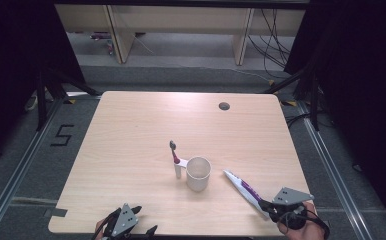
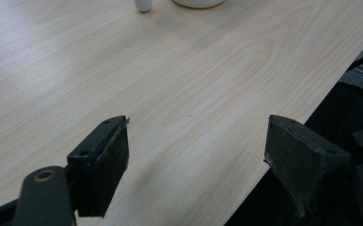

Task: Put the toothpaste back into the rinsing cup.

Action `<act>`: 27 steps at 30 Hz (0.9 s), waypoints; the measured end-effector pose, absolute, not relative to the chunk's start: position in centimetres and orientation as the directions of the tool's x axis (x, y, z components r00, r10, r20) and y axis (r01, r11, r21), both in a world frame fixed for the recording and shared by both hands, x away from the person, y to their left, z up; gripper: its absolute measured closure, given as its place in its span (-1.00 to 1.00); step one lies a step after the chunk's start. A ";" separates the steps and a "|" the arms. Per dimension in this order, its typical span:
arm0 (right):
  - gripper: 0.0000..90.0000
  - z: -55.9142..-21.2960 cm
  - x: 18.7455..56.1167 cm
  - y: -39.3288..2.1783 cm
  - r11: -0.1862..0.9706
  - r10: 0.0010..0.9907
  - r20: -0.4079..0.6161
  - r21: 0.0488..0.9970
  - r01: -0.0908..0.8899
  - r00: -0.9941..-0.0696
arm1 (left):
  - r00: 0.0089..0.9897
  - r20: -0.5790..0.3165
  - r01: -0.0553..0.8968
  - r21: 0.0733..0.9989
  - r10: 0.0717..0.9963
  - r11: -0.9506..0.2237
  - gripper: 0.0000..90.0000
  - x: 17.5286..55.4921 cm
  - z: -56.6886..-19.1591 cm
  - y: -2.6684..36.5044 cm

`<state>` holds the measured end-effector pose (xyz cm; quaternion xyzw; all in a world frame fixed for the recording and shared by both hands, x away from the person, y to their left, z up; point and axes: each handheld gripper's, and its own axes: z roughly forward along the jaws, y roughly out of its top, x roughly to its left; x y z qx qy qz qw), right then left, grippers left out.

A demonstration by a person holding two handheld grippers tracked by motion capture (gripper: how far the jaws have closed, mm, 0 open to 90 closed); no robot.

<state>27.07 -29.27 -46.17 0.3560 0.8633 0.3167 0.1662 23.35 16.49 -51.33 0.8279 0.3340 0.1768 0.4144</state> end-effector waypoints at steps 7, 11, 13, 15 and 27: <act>0.39 -45.8 29.7 -27.3 0.557 0.744 -0.074 0.619 0.554 -0.664 | 0.716 0.021 0.403 0.803 0.697 -0.438 -0.51 23.4 -51.2 16.7; 0.16 -46.0 30.9 -27.0 0.551 0.760 -0.061 0.588 0.592 -0.647 | 0.715 0.008 0.409 0.806 0.699 -0.428 -0.51 23.3 -51.3 16.6; 0.11 -46.2 31.4 -27.1 0.561 0.761 -0.063 0.564 0.606 -0.646 | 0.714 0.008 0.410 0.806 0.700 -0.428 -0.51 23.3 -51.3 16.5; 0.05 -46.6 31.7 -27.0 0.550 0.768 -0.042 0.554 0.624 -0.640 | 0.725 0.021 0.407 0.793 0.689 -0.453 -0.51 23.3 -51.2 16.7; 0.04 -47.4 33.9 -25.0 0.593 0.749 -0.031 0.479 0.648 -0.662 | 0.714 0.003 0.411 0.808 0.700 -0.423 -0.51 23.3 -51.3 16.5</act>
